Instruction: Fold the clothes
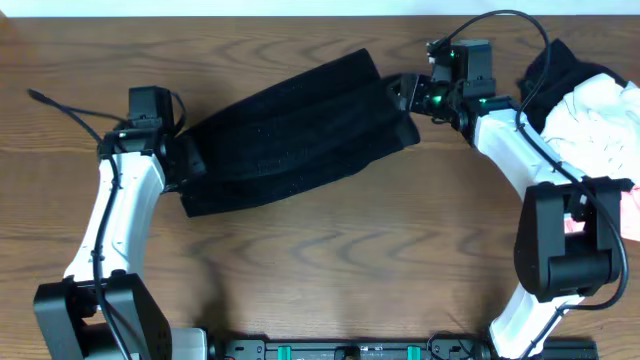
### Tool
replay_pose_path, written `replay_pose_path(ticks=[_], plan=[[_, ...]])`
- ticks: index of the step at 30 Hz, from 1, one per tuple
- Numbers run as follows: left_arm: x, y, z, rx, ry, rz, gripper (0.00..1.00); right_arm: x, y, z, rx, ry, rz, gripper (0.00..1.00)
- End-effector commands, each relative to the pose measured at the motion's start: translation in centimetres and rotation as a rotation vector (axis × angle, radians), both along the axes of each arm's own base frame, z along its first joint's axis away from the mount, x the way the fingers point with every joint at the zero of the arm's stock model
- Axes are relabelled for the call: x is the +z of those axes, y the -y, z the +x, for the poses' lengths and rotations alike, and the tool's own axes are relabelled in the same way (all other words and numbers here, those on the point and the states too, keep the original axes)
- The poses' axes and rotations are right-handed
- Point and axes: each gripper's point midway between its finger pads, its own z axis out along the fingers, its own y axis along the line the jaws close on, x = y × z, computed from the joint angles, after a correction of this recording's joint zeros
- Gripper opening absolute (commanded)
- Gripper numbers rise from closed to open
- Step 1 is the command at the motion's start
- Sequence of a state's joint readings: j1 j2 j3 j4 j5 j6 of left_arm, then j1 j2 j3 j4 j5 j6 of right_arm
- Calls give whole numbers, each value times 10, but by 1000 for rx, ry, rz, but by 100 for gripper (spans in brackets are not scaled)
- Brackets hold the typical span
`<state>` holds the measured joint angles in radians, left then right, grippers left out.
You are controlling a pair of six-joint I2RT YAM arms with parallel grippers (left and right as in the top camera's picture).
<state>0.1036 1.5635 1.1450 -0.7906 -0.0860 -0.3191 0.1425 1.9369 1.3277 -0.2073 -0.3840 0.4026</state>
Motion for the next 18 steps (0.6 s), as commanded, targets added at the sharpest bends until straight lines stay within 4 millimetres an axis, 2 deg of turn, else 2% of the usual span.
replay_pose_path(ticks=[1,3,5,10,13,18], plan=[[-2,-16,-11,90,-38,68,92,-13,16,4,-17,-15,-68,78],[-3,-15,-16,88,-59,67,93,-17,22,0,-23,-46,-61,78],[-4,-13,-19,85,-74,52,93,-18,19,-6,15,-63,-41,75],[-8,19,-16,40,-65,-122,92,-6,-15,-24,209,-49,79,62],[-7,24,-11,28,-43,-145,91,-4,-30,-30,253,-48,97,49],[-1,20,13,24,55,-126,91,-7,-56,-39,297,-49,68,17]])
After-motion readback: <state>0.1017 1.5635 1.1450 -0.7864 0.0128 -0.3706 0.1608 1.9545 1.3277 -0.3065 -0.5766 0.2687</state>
